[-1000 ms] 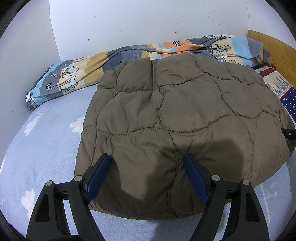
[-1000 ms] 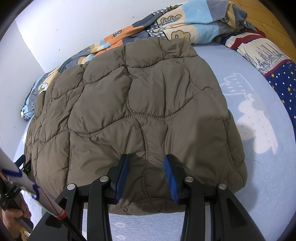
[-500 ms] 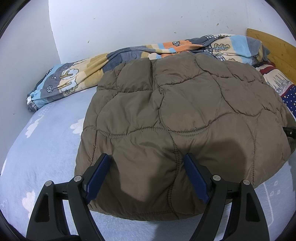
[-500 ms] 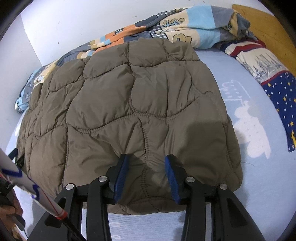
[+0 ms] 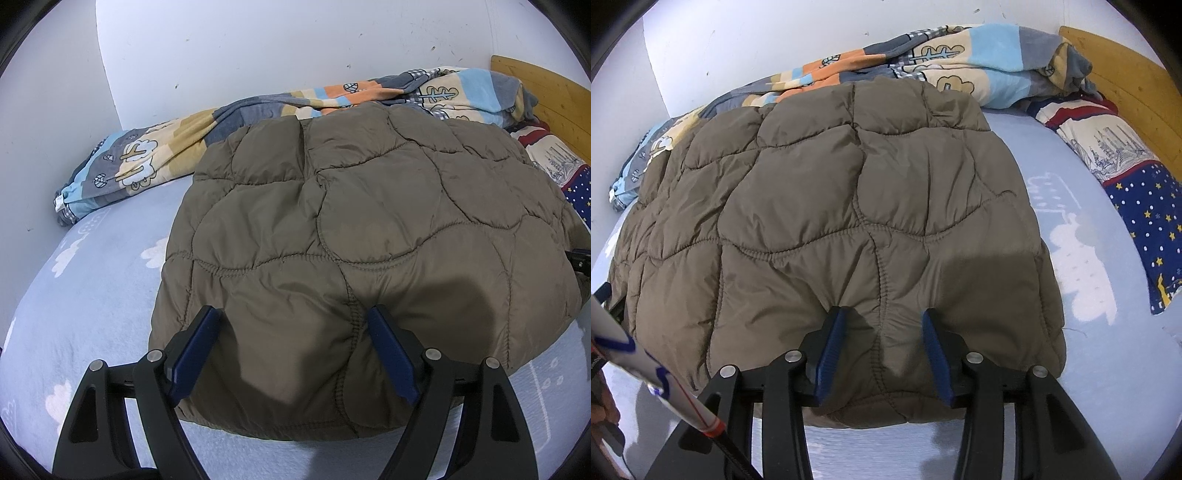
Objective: Fold large clothes
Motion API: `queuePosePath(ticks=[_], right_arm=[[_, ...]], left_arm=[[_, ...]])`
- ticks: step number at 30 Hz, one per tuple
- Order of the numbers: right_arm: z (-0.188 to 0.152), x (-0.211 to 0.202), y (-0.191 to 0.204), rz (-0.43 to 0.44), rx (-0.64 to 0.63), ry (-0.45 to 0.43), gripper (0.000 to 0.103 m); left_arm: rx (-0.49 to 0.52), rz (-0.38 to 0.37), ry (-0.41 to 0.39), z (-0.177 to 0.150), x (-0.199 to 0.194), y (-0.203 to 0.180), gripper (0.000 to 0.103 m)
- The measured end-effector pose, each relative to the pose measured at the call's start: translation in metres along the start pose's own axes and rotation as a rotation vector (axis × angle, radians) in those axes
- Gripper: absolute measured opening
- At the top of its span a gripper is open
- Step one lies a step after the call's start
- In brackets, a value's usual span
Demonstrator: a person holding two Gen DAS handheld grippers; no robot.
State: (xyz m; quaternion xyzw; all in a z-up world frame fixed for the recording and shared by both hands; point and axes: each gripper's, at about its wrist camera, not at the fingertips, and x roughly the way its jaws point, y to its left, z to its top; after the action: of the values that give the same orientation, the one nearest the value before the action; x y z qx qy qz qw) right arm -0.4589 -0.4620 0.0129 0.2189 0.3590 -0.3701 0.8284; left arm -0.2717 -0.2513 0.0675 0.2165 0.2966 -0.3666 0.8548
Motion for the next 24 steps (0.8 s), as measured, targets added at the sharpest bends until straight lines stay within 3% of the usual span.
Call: queuePosePath(ticks=[7, 24], right_arm=[[-0.002, -0.001, 0.010, -0.070, -0.061, -0.019, 0.052], [-0.004, -0.002, 0.017, -0.114, -0.094, -0.029, 0.055]], left_arm=[[0.002, 0.002, -0.001, 0.000, 0.000, 0.000, 0.083], [0.006, 0.005, -0.004, 0.001, 0.000, -0.001, 0.084]])
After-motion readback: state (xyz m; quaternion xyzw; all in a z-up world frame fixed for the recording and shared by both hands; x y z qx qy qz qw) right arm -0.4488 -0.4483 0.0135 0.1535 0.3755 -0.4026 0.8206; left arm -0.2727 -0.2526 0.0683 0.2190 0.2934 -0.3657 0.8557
